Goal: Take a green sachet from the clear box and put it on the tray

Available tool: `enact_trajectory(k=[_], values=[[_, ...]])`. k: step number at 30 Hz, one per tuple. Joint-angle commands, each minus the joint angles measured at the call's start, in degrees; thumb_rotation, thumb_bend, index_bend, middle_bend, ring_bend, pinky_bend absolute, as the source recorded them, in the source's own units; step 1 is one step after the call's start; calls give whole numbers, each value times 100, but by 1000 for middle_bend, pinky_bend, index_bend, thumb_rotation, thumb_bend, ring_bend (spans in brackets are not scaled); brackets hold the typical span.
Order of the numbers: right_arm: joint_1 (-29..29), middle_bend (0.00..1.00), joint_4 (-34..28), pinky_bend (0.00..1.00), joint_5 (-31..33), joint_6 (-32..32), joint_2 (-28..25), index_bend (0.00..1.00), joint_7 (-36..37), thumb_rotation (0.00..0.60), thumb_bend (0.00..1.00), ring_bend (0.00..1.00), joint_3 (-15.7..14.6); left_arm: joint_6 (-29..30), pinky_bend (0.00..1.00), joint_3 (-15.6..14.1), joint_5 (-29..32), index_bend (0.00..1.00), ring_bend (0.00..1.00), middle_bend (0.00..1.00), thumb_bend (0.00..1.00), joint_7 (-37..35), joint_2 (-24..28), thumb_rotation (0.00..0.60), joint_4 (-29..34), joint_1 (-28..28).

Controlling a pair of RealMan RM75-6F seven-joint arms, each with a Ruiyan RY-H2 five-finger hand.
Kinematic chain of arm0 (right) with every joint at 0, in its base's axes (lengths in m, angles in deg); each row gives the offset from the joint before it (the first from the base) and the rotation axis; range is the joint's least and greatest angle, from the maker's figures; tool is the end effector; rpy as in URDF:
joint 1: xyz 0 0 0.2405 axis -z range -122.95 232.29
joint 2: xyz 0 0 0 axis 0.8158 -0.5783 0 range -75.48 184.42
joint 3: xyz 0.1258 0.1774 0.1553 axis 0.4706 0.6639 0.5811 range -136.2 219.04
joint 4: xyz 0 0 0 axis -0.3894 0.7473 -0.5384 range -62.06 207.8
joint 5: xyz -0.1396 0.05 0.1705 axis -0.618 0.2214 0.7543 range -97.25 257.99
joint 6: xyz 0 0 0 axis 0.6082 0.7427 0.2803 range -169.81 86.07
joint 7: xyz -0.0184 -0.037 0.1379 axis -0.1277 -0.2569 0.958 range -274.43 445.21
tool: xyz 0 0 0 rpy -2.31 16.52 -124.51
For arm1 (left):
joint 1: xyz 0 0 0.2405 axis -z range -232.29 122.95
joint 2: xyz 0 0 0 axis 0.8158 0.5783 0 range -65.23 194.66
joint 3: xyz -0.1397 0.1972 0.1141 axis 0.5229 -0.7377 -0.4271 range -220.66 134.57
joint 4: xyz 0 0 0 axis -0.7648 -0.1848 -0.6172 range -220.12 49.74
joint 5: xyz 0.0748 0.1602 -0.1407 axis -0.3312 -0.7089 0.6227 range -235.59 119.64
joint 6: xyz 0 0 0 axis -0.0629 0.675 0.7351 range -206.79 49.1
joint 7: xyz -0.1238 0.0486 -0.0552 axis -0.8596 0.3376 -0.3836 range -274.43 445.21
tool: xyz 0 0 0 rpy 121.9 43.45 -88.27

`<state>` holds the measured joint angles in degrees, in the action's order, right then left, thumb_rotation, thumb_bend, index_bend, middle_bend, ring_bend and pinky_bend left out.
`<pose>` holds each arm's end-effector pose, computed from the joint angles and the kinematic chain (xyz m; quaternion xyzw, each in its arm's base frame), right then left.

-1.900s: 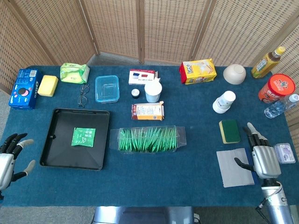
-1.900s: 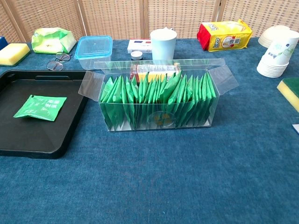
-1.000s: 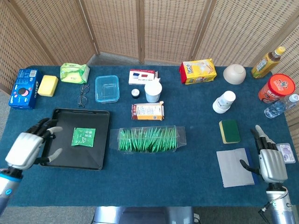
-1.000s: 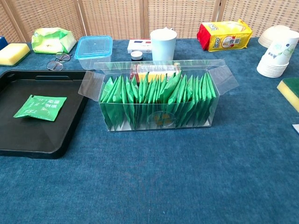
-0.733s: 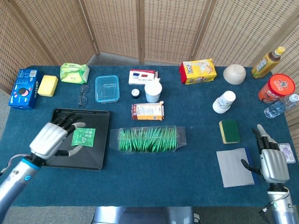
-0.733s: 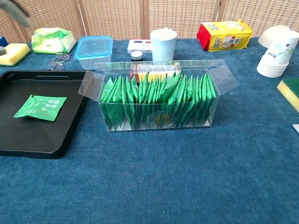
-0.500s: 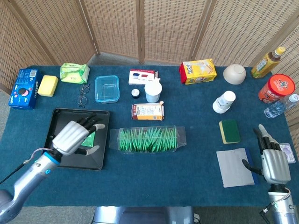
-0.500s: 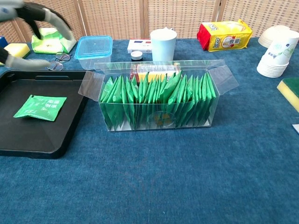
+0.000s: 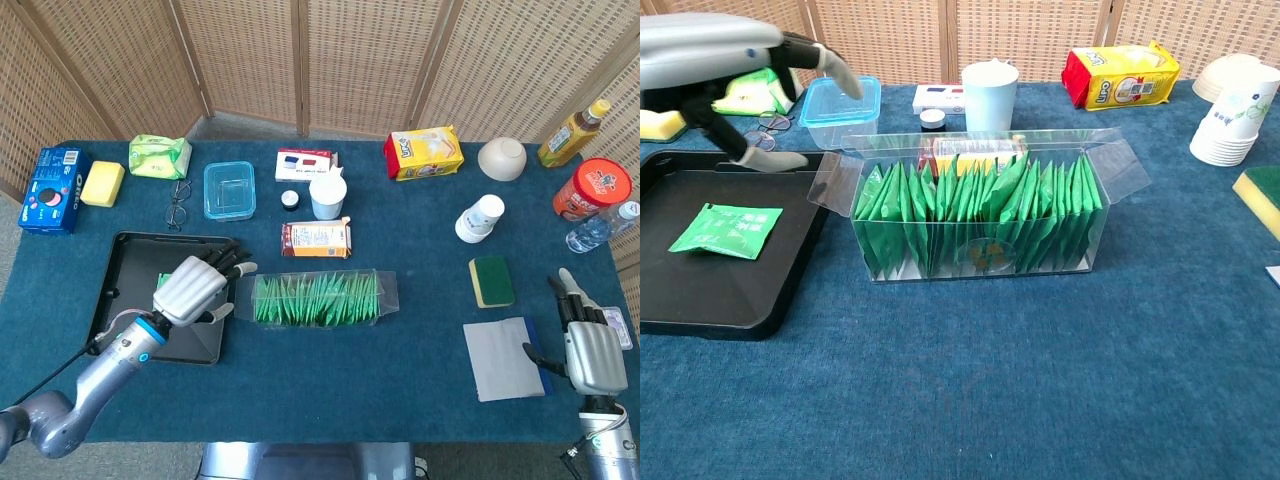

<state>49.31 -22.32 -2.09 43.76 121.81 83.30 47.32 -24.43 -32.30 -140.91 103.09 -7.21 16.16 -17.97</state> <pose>-0.3126 -0.1961 0.1378 0.5538 -0.4036 0.4199 0.5951 -0.1351 0.3145 0.0432 -0.7975 -0.2658 -0.4007 0.3644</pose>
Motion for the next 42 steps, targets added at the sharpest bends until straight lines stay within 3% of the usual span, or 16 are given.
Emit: enact_trajectory(k=[1,7,13,16,25,42], values=[[19,25,32,198,10,9,12,0,33,600,204,108,-5,-142,269,68,165,199,95,151,286,10,-166,585,-88,165],[51,25,91,198,35,-16,18,0,111,600,203,108,-29,-372,269,177,419,260,95,148,340,-4,-368,592,-230,465],[91,25,39,198,63,-30,14,0,121,600,203,108,-55,-661,269,338,764,329,94,147,568,-136,-650,581,-549,841],[128,25,-14,198,77,12,13,0,66,600,203,108,-60,-772,269,349,833,361,93,147,621,-225,-711,565,-666,983],[177,25,-61,198,68,33,-9,0,39,600,202,108,-75,-749,269,345,1039,432,90,147,662,-335,-809,527,-804,1167],[134,25,31,198,106,-88,53,0,99,600,203,108,-41,-764,269,415,1670,480,90,147,662,-365,-1181,524,-1515,1495]])
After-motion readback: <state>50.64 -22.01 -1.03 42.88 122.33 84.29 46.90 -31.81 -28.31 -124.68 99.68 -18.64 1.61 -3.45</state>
